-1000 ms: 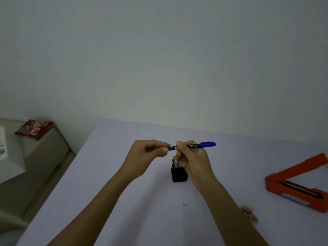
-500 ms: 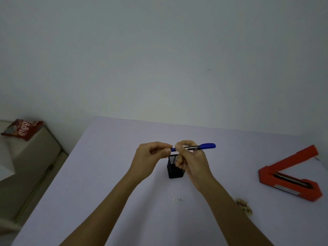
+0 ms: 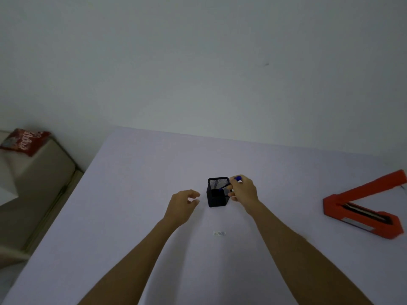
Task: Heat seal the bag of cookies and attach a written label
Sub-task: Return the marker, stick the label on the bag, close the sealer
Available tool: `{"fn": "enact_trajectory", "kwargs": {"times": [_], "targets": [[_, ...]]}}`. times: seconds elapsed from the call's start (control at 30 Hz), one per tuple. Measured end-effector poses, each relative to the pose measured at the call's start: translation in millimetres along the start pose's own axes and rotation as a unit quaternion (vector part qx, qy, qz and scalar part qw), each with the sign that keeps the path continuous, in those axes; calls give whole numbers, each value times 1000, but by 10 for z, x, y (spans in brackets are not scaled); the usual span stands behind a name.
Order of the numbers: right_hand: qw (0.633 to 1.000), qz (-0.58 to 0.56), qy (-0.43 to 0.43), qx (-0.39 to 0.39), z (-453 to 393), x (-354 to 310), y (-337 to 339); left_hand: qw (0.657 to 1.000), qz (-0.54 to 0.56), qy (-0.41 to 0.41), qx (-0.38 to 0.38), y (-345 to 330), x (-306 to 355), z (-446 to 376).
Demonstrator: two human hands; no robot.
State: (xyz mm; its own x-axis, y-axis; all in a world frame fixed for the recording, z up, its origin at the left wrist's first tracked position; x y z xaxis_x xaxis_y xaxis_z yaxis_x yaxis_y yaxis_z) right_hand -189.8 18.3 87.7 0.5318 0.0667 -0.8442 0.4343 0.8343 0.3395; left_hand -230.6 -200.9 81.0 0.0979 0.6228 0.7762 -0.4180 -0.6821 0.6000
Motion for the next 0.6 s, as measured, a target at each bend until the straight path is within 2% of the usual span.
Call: {"fn": "enact_trajectory", "kwargs": {"times": [0.17, 0.37, 0.43, 0.53, 0.6], "targets": [[999, 30, -12, -14, -153, 171, -106, 999, -28, 22, -23, -190, -207, 40], [999, 15, -25, -32, -219, 339, -111, 998, -30, 43, -42, -430, -360, 76], [1000, 5, -21, 18, -193, 366, -1, 998, -10, 49, -38, -488, -366, 67], [989, 33, 45, 138, 91, 397, 220, 998, 5, 59, -32, -617, -378, 50], [984, 89, 96, 124, 331, 550, 139, 997, 6, 69, -36, -756, -405, 58]]}}
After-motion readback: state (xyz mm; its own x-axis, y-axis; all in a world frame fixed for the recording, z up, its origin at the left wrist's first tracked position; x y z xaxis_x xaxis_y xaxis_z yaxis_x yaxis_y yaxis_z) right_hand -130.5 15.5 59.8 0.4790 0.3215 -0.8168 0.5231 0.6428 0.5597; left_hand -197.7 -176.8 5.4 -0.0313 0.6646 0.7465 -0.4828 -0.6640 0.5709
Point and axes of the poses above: each hand's wrist, its own z-axis away from the middle knuckle, its own y-axis out of the back of the hand, x = y × z, the point moved 9 cm from there along -z, towards the middle knuckle, and after that the axes turned 1 degree about -y, right-handed, at the moved point
